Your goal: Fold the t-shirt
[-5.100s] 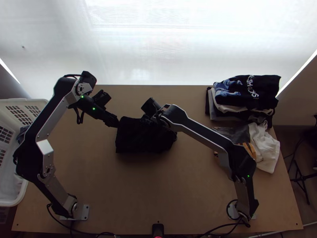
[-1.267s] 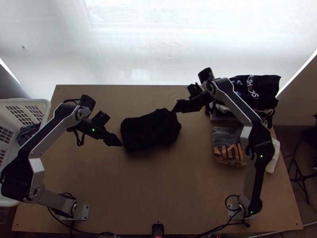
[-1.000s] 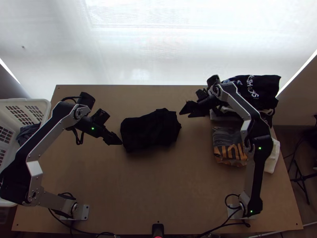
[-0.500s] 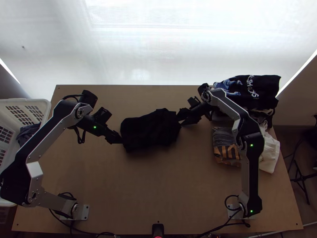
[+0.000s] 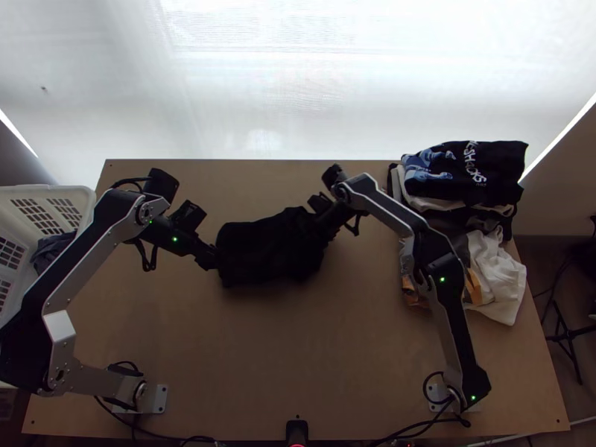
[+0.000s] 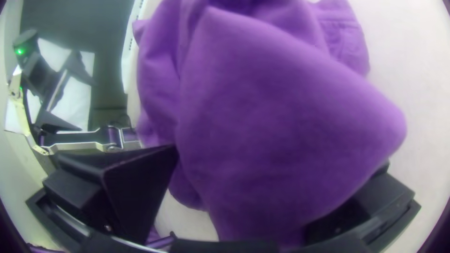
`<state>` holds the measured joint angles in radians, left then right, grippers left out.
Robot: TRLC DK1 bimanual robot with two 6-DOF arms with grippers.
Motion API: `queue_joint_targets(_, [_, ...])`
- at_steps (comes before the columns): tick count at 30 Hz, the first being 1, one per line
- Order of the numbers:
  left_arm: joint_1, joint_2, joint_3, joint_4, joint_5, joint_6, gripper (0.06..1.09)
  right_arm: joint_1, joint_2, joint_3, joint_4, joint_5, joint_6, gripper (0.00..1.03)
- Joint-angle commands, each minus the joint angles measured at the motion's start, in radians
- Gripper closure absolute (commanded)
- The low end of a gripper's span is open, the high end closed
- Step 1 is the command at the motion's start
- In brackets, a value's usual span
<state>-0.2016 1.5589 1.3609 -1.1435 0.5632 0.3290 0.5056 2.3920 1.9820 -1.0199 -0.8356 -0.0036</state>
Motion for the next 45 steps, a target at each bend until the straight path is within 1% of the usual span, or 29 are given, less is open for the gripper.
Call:
queue_joint_targets(1, [0.01,-0.017,0.003,-0.001,-0.016,0.001,0.1,0.071,-0.047,0.0,0.057,0.13,0.019,1.0])
queue_joint_targets(4, [0.028,-0.03,0.003,-0.001,-0.019,0.008,0.1,0.047,-0.14,-0.023,0.043,0.202,0.01,1.0])
queue_joint_targets(10, [0.065,-0.033,0.0,-0.005,-0.019,0.033,0.1,-0.024,-0.399,-0.094,0.011,0.211,0.011,1.0])
queue_joint_targets(14, [0.065,-0.022,0.012,-0.005,-0.017,0.042,0.1,-0.061,-0.508,-0.126,-0.074,0.211,0.001,1.0])
queue_joint_targets(18, [0.054,-0.002,0.047,-0.005,-0.017,0.042,0.1,-0.108,-0.597,-0.157,-0.177,0.211,-0.038,1.0])
queue_joint_targets(21, [0.048,0.015,0.076,-0.005,-0.017,0.042,0.1,-0.141,-0.683,-0.212,-0.209,0.211,-0.081,1.0])
queue_joint_targets(26, [0.045,0.043,0.101,-0.005,-0.017,0.044,0.1,-0.199,-0.873,-0.367,-0.238,0.211,-0.237,1.0])
queue_joint_targets(28, [0.044,0.049,0.101,-0.005,-0.017,0.047,0.1,-0.249,-0.939,-0.411,-0.29,0.21,-0.329,1.0])
queue_joint_targets(32, [0.042,0.058,0.086,-0.005,-0.017,0.053,0.1,-0.409,-1.011,-0.466,-0.404,0.202,-0.5,1.0])
queue_joint_targets(33, [0.042,0.058,0.081,-0.005,-0.017,0.056,0.1,-0.463,-1.027,-0.479,-0.416,0.191,-0.538,1.0])
queue_joint_targets(36, [0.041,0.063,0.072,-0.005,-0.017,0.059,0.1,-0.569,-1.067,-0.526,-0.44,0.187,-0.639,1.0])
queue_joint_targets(39, [0.039,0.069,0.073,-0.005,-0.017,0.061,0.1,-0.645,-1.085,-0.571,-0.44,0.185,-0.697,1.0])
queue_joint_targets(42, [0.037,0.076,0.087,-0.005,-0.019,0.062,0.1,-0.682,-1.1,-0.608,-0.44,0.178,-0.708,1.0])
queue_joint_targets(45, [0.037,0.081,0.099,-0.007,-0.019,0.062,0.1,-0.713,-1.131,-0.649,-0.44,0.174,-0.745,1.0])
